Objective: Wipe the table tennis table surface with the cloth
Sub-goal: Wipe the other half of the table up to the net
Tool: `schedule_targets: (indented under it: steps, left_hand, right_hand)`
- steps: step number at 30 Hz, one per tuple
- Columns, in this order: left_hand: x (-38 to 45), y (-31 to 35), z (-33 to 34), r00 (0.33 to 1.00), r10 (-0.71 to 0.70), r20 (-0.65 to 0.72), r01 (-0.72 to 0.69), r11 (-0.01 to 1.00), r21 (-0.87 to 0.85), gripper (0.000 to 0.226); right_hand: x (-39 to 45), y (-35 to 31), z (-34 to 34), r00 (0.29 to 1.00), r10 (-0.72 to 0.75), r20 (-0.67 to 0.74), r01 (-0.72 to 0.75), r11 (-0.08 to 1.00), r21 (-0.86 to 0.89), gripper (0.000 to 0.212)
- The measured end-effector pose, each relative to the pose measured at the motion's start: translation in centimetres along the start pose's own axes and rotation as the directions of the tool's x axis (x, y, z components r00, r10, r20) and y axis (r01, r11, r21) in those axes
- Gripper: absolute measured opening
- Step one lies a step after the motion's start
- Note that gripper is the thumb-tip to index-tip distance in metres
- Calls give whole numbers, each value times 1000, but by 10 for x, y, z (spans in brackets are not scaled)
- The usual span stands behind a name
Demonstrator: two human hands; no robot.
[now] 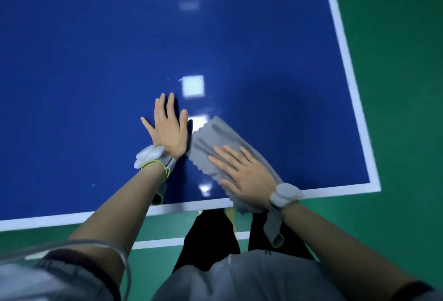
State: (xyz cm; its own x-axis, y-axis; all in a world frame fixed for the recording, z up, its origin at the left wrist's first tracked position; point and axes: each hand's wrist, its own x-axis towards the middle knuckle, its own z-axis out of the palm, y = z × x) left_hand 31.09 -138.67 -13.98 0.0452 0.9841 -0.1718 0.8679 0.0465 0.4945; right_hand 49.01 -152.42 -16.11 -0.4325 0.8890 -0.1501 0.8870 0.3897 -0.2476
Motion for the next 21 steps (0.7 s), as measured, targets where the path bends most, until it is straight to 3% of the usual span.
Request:
schedule_targets:
  steps: [3, 7, 13, 18, 21]
  left_hand:
    - [18, 43, 16, 998, 58, -32, -58, 998, -3, 52]
    - [27, 117, 51, 995, 93, -19, -93, 996, -1, 51]
    - [42, 193, 88, 961, 253, 113, -268, 953, 145, 53]
    - [61, 200, 79, 968, 233, 89, -247, 948, 203, 52]
    - [73, 175, 60, 982, 183, 46, -189, 958, 218, 51]
  right_hand:
    - [-38, 46, -5, 998, 63, -22, -63, 998, -11, 58]
    - [-63, 111, -23, 958, 286, -10, -285, 956, 68, 58]
    - [-57, 215, -54, 787, 612, -73, -604, 789, 107, 61]
    - [-13, 283, -74, 649, 754, -99, -711, 648, 274, 60]
    - [26, 297, -83, 610, 782, -128, -745, 620, 246, 59]
